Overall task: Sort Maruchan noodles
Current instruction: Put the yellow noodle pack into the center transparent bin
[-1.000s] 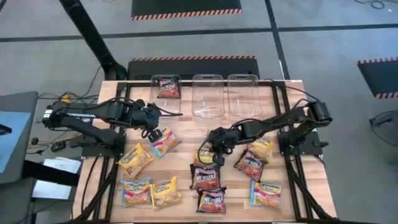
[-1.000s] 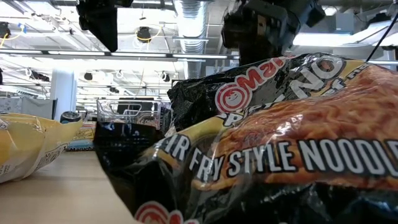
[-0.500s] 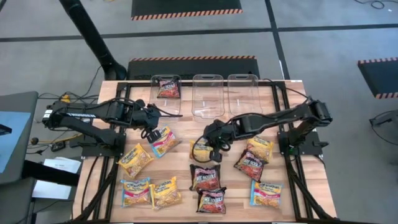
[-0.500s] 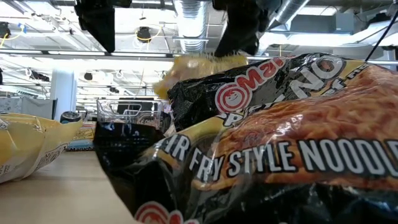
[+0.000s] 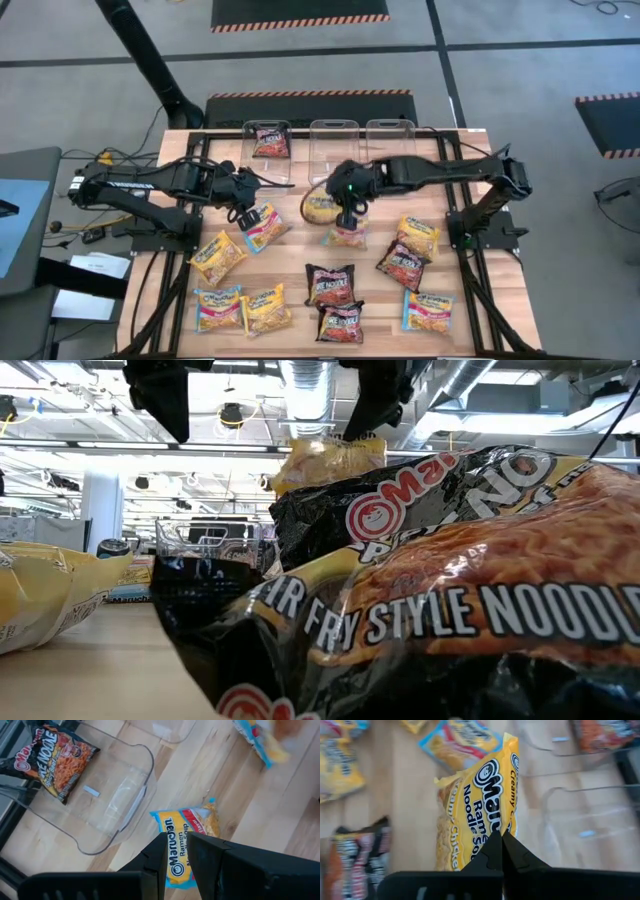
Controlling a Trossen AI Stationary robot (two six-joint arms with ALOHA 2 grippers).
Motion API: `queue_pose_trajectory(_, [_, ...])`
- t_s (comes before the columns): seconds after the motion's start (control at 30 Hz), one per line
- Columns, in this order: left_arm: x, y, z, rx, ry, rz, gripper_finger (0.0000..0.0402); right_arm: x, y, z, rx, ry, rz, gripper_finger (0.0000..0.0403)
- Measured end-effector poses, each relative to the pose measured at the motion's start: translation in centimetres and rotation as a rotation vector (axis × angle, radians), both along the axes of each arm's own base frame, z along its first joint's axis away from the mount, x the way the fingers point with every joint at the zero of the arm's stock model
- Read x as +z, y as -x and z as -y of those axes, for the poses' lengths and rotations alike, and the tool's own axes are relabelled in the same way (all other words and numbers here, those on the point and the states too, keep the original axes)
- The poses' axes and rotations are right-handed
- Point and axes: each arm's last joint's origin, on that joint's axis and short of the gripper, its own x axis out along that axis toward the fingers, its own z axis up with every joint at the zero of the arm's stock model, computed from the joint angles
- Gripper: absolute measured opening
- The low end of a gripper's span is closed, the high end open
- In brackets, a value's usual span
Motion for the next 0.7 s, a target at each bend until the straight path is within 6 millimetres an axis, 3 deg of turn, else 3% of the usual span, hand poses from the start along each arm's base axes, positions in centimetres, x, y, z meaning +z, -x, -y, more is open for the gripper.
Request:
queue_pose_trajectory(0.47, [0.5, -0.7, -2.6, 0.091, -0.02, 0.09, 0.0061, 1.3, 2.4, 11.3, -0.082, 0.21, -0.039, 0.0003])
queue_pose_trajectory(0.7, [0.5, -0.4, -4.3, 0.149, -0.038, 0.076, 0.0061, 1.9, 3.7, 15.5, -0.089, 0.304, 0.003, 0.0003])
